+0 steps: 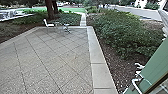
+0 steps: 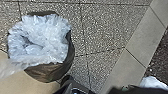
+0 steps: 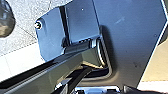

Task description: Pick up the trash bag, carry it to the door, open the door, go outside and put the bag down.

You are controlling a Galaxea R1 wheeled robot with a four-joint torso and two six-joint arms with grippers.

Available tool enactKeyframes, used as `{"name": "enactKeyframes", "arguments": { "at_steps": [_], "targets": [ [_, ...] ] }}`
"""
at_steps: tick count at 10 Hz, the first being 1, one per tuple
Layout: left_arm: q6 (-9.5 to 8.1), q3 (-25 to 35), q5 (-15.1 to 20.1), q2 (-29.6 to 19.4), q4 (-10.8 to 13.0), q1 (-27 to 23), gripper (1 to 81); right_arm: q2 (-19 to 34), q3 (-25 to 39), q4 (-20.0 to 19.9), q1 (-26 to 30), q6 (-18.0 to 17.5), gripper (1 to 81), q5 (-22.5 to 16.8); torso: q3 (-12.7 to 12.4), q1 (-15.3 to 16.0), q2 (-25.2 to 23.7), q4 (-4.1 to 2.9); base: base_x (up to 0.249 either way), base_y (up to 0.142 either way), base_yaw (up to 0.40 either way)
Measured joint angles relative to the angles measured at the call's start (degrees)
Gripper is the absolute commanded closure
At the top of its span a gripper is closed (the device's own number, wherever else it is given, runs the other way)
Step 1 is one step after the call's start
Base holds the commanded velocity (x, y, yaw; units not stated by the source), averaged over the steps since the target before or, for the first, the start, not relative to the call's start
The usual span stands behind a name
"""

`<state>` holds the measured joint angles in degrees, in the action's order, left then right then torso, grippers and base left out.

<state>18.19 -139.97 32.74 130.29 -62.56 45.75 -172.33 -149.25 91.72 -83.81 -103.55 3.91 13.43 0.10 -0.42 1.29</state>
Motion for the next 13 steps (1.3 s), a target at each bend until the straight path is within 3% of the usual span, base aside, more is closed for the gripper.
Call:
{"name": "enactKeyframes", "arguments": {
  "at_steps": [1,6,9,11,12,13],
  "targets": [
    [0.09,0.0,0.02,0.0,-0.22,0.02,81.1,0.0,0.0,0.0,0.0,-0.01,1.0,0.0,0.0,0.0,0.0,0.0,0.0,0.0,0.0],
    [0.5,-0.07,0.72,0.83,0.02,0.05,81.1,-0.02,0.0,0.0,0.0,0.0,1.0,-0.01,0.0,0.0,0.0,0.0,0.0,0.0,0.0],
    [3.78,-0.07,1.24,2.06,0.41,2.73,81.1,-0.17,0.0,0.11,0.0,0.02,1.0,0.02,0.0,0.0,0.0,0.0,0.0,0.0,0.0],
    [4.6,-0.1,1.35,3.41,0.49,4.63,81.1,-0.37,0.0,0.95,0.0,0.0,1.0,0.07,0.0,0.0,0.0,0.0,0.0,0.0,0.0],
    [5.05,-0.07,1.45,3.67,0.79,4.79,1.0,-0.37,0.0,1.02,-0.01,0.02,1.0,0.11,0.0,0.0,0.0,0.0,0.0,0.0,0.0],
    [5.64,-0.07,1.38,3.55,0.83,4.77,1.0,-0.35,0.0,1.06,-0.01,0.02,1.0,0.11,0.0,0.0,0.0,0.0,0.0,0.0,0.0]
  ]
}}
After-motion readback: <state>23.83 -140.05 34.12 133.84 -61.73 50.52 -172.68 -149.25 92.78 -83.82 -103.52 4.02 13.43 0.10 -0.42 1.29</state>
